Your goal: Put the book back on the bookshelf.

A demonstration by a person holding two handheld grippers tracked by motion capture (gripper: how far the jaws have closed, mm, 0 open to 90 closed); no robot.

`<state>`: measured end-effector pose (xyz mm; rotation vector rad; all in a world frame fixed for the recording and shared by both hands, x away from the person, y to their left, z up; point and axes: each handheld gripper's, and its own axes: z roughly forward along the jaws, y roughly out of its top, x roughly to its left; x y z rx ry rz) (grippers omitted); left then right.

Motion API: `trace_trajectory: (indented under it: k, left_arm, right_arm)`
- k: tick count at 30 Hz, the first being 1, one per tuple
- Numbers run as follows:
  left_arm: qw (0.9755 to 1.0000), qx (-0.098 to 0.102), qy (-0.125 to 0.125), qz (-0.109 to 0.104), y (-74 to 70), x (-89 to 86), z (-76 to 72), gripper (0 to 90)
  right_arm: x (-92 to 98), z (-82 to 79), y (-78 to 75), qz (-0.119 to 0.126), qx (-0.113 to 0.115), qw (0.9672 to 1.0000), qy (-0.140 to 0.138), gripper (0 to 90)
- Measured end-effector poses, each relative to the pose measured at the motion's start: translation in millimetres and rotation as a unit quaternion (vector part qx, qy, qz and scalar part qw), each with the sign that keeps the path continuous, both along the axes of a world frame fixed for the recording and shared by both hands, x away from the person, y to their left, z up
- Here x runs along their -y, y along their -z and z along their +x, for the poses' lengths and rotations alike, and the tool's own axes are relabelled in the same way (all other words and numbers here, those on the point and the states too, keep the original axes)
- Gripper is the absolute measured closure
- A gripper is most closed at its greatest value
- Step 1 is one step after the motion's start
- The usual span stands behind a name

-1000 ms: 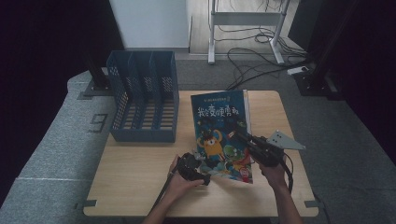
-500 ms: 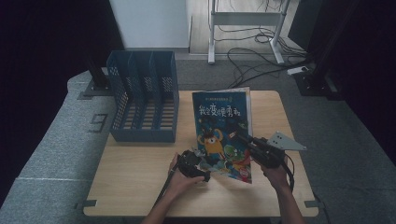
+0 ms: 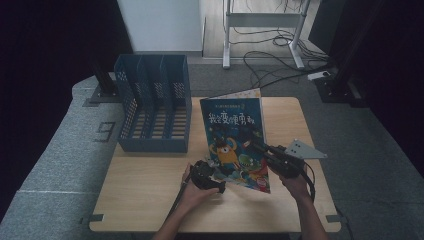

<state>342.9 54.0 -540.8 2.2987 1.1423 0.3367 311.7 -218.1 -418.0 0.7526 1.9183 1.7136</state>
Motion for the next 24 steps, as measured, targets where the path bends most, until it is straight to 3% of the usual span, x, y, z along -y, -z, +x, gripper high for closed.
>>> trace_trajectory:
  k: [10,13,17,21,24]
  left_arm:
    - [0.9998,0.009,-0.002,-0.018,0.5,-10.0,-7.1,4.4]
    - [0.999,0.033,-0.011,-0.029,-0.9,-13.4,-9.2,8.0]
    - [0.998,0.043,-0.013,-0.045,-5.3,-16.3,-10.5,10.0]
    - [0.994,0.082,-0.011,-0.071,-20.0,-20.7,-14.7,11.5]
    - [0.9909,0.098,-0.015,-0.091,-29.1,-25.3,-13.7,13.6]
  right_arm:
    - [7.8,-12.6,8.4,0.008,0.01,0.9999,-0.007,81.4]
    - [10.8,-14.9,9.5,0.005,0.006,0.9999,-0.011,81.6]
    - [13.0,-17.4,10.3,0.001,0.005,0.9999,-0.014,81.5]
    - [15.5,-20.3,11.0,-0.009,0.003,0.9999,-0.012,80.5]
    - [20.2,-23.2,13.3,-0.016,-0.002,0.9998,-0.011,79.7]
